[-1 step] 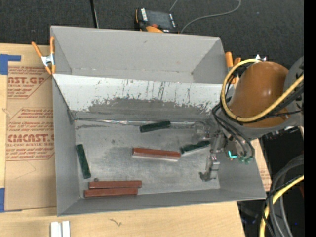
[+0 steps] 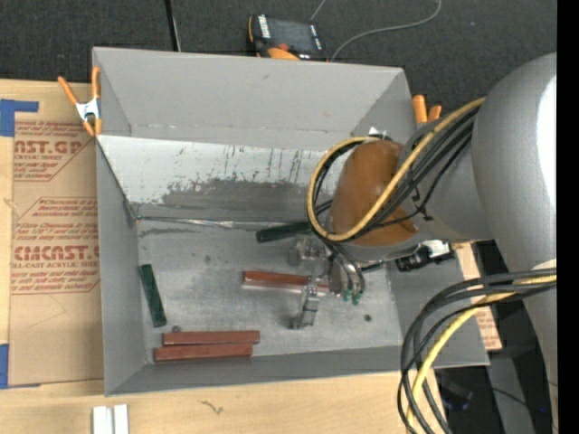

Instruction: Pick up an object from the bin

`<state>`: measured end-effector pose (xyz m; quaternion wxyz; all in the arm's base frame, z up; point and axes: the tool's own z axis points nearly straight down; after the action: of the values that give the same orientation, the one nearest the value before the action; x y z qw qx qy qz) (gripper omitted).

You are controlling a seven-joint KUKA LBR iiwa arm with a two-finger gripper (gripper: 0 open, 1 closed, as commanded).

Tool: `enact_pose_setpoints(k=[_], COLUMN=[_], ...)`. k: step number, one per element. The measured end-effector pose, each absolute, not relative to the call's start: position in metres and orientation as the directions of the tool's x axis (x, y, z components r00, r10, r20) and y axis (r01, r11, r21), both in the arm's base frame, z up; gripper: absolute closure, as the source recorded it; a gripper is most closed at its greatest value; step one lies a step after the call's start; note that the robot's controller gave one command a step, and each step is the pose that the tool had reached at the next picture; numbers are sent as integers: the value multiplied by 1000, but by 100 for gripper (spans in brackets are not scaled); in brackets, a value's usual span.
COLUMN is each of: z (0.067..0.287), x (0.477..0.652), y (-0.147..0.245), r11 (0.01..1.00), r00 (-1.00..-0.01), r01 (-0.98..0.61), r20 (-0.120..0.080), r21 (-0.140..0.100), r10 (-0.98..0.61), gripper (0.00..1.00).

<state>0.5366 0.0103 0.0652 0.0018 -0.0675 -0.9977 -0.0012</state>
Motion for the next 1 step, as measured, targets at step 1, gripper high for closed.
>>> enact_pose_setpoints(k=[1], z=[100], x=[508], y=[46], r11=[966], r00=[-966], r01=[260], r20=[1], r21=[2], r10=[260], gripper=[0])
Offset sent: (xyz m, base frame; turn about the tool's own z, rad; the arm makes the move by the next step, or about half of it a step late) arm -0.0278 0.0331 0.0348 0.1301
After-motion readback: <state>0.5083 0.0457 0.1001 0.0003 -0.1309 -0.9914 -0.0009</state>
